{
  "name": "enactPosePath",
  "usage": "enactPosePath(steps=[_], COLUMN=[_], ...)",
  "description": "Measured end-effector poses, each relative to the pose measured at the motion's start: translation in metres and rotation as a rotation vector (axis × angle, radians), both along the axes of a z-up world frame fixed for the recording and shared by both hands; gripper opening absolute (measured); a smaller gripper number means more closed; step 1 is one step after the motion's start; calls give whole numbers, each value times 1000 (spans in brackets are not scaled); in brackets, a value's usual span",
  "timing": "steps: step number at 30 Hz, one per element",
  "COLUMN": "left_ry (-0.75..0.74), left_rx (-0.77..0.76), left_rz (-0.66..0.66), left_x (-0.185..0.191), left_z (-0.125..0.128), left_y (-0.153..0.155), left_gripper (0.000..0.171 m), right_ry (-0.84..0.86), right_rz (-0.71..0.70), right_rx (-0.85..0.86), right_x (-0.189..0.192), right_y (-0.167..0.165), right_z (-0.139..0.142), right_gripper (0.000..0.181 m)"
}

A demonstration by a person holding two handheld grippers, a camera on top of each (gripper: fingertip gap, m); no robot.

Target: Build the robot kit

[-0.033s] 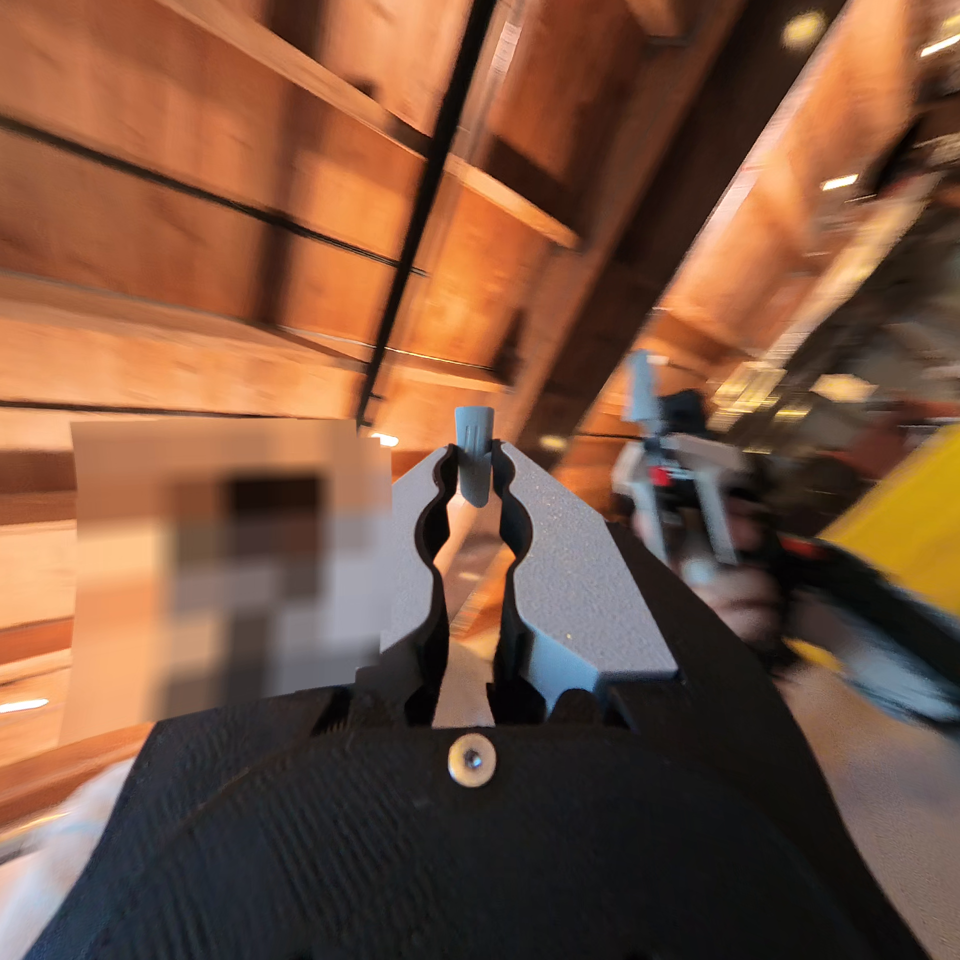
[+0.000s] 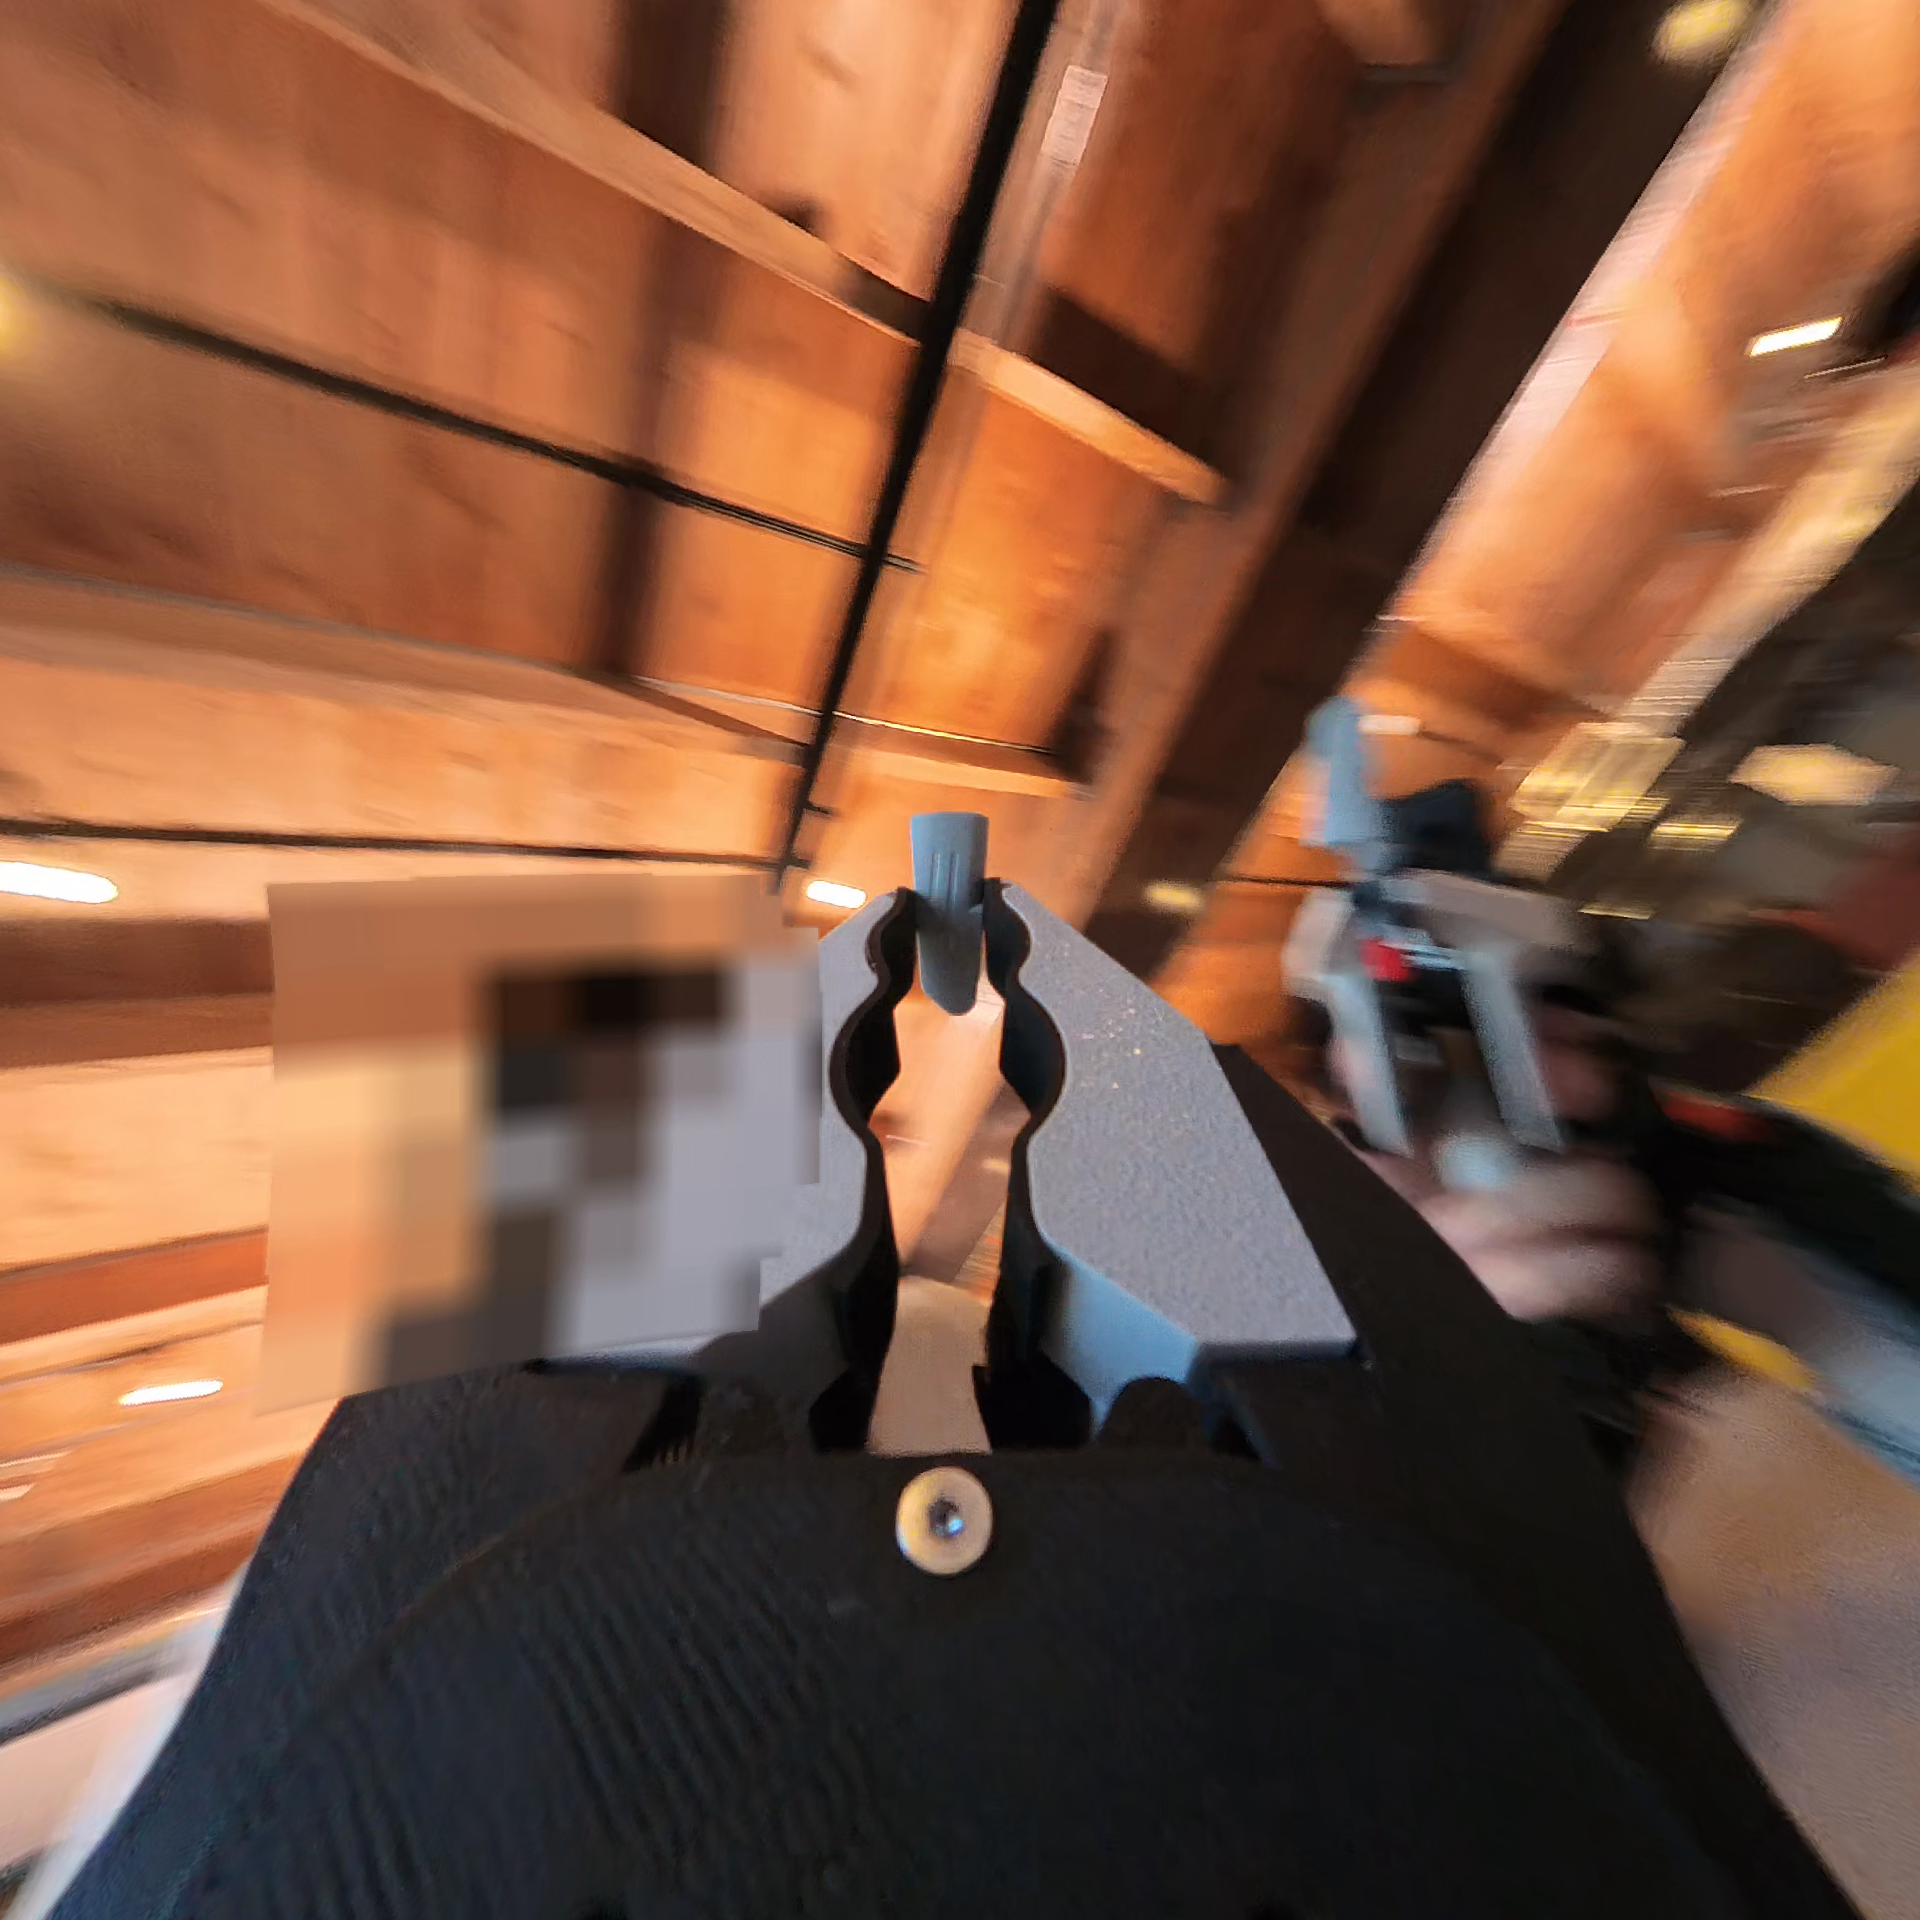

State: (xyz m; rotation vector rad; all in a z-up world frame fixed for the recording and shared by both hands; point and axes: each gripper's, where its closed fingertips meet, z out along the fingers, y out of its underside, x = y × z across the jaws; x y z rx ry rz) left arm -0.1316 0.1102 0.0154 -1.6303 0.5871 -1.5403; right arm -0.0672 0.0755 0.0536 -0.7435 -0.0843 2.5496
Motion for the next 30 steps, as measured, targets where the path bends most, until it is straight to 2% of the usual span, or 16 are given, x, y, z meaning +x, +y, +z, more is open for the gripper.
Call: enactPosePath(steps=[3,9,22,30], left_ry=[8,11,11,12], left_rx=[-1,-4,1,0], left_rz=[-2,-5,-12,-13], left_x=[1,2,4,4], left_z=[-2,-3,-2,-2], left_y=[0,0,-2,-2], left_gripper=[4,4,4,4], right_ry=[183,221,425,391], right_rz=[107,188,187,183], right_rx=[-11,113,89,101], right_x=[15,12,41,35], right_y=[-11,-42,-44,-46], right_z=[15,33,45,44], right_gripper=[11,9,9,9])
